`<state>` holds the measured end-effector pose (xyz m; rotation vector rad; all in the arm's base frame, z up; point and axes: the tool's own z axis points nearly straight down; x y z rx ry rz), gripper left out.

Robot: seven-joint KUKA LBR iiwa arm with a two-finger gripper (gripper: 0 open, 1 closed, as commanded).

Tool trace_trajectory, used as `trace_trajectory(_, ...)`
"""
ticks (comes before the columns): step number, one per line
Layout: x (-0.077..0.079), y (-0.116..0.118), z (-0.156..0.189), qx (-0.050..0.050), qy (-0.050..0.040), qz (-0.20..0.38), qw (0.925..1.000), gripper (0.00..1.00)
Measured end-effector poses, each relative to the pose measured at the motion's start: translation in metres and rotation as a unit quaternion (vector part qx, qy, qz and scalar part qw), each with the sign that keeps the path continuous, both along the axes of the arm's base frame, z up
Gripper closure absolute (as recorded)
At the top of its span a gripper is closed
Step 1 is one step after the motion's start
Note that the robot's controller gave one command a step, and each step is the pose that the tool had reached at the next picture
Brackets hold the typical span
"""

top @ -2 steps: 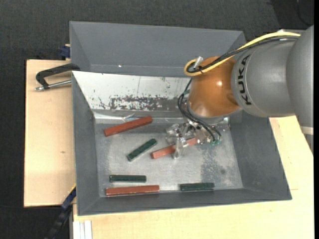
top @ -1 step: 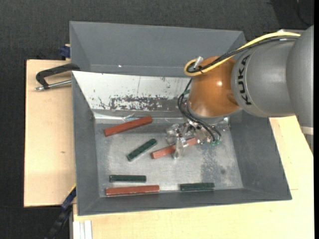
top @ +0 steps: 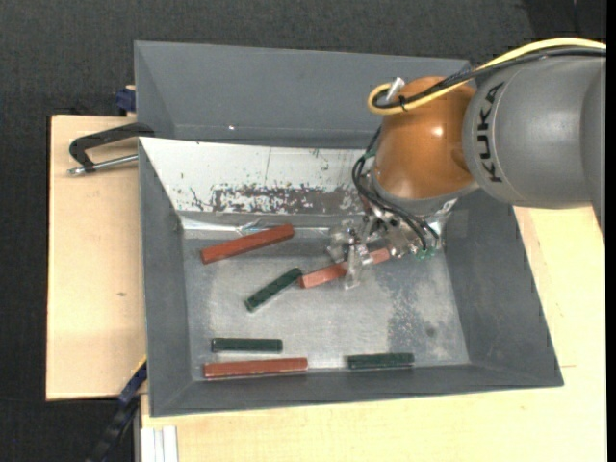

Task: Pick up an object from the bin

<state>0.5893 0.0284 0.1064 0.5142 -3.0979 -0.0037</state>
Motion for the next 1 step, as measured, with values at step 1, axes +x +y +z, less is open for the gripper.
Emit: trace_trajectory(1,-0.0167,0.0327,0.1598,0.000,-0.0047,0.028,0.9996,1.00)
